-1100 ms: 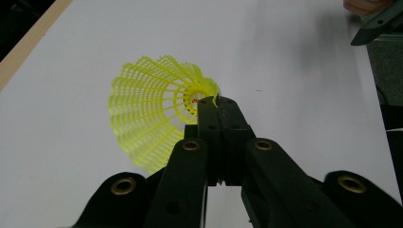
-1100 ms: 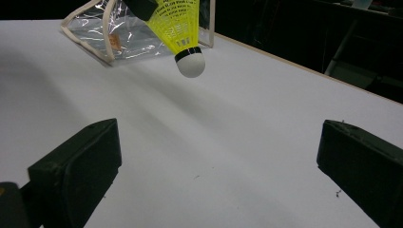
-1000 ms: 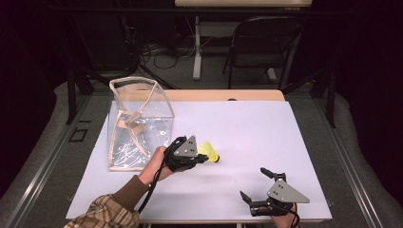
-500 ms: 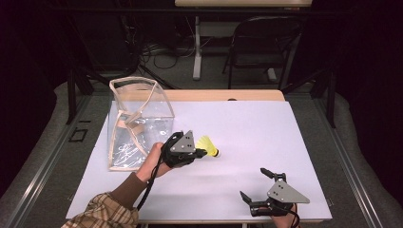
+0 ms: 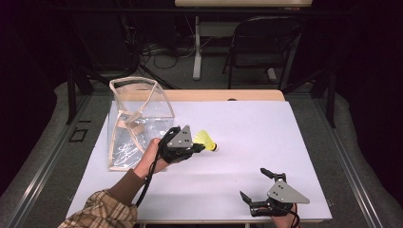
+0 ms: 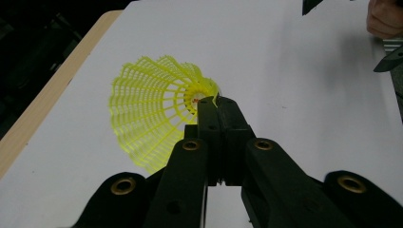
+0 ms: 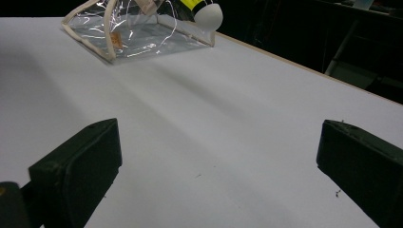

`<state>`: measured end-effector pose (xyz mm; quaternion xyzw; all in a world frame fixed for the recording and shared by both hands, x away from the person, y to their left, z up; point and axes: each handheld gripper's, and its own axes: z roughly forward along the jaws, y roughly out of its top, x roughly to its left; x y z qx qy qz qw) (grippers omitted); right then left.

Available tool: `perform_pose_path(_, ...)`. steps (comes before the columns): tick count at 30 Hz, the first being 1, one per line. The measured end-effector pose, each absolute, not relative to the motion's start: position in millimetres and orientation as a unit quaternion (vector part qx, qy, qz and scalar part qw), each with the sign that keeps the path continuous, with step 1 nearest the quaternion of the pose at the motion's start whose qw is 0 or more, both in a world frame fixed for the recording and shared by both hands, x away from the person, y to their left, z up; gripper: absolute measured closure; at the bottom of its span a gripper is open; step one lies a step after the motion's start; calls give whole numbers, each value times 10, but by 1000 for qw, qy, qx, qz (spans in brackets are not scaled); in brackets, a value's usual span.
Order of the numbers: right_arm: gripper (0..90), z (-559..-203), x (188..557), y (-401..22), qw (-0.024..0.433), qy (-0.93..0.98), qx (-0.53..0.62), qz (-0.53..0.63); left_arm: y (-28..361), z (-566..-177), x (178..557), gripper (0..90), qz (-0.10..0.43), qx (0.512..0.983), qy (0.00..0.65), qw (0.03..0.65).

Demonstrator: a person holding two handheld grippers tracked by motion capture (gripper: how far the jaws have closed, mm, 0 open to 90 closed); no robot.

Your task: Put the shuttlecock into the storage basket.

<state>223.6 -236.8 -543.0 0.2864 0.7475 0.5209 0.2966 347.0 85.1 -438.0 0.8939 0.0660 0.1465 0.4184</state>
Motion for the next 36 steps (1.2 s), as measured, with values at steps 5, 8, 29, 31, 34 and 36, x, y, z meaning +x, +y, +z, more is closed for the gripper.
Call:
perform_pose_path(5,7,-5430,2235,-2372,297,747,286,521,872,-4350,3485,899,151,892,70,420)
perform_pose_path(8,7,-5431,2236,-2366,296,749,285,519,885,-4320,3494,898,154,891,71,422)
perform_pose_path(29,8,-5434,2236,-2370,296,748,287,520,960,-4184,3594,899,169,884,83,429)
perform_pose_path(31,8,-5428,2235,-2370,297,748,287,520,971,-4158,3603,899,172,881,85,432)
perform_pose_path(34,8,-5436,2237,-2369,295,750,286,518,981,-4134,3614,899,175,881,85,431)
perform_pose_path(36,8,-5433,2235,-2374,296,748,287,521,990,-4121,3623,899,176,880,87,431)
